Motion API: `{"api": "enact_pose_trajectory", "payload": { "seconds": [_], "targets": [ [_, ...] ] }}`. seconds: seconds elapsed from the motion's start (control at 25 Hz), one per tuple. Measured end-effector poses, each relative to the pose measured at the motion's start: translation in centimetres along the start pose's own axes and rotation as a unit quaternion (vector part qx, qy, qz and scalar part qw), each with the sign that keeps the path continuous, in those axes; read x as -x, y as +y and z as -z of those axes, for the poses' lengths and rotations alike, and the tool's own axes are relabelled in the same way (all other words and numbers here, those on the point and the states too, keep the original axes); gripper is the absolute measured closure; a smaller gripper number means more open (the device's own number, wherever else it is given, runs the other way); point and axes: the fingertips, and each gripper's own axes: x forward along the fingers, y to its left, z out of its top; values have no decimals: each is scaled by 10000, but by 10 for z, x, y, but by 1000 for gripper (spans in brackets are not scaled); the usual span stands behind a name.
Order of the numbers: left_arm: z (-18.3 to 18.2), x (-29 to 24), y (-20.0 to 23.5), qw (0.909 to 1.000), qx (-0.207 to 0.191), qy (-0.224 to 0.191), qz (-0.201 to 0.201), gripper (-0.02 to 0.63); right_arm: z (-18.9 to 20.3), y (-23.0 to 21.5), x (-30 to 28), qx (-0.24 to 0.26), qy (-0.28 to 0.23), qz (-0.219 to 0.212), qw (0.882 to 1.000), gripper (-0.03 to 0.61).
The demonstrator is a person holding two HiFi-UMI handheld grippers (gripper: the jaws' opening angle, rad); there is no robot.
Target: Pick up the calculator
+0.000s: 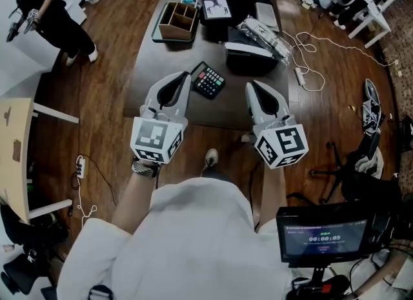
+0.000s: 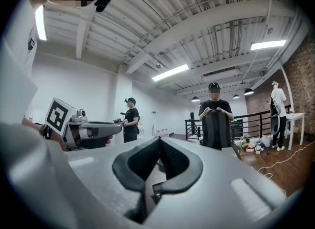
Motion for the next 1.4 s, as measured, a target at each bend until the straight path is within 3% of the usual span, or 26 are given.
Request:
{"api": "enact_pose_trajectory", "payload": {
  "seconds": [0.6,0.72,1.0,1.12,1.28,1.4],
  "targets": [
    [13,-42,26,9987,195,227,-401,607,18,-44,-44,-347,180,-244,9989,577],
    [15,-48,32,9990,172,230,-345,607,20,-47,-53,-418,231,-255,9985,577],
    [42,-58,42,9988,258,361,-209,582,40,-58,-71,-474,490,221,9974,577],
    [54,-65,39,9978,410,528,-45,520,49,-58,-78,-648,539,184,9963,577],
    [78,-74,44,9952,567,799,3,520,67,-52,-88,-868,796,-35,9930,515],
    [99,-80,47,9919,769,1007,43,520,82,-53,-92,-895,998,-17,9910,503]
  ]
}}
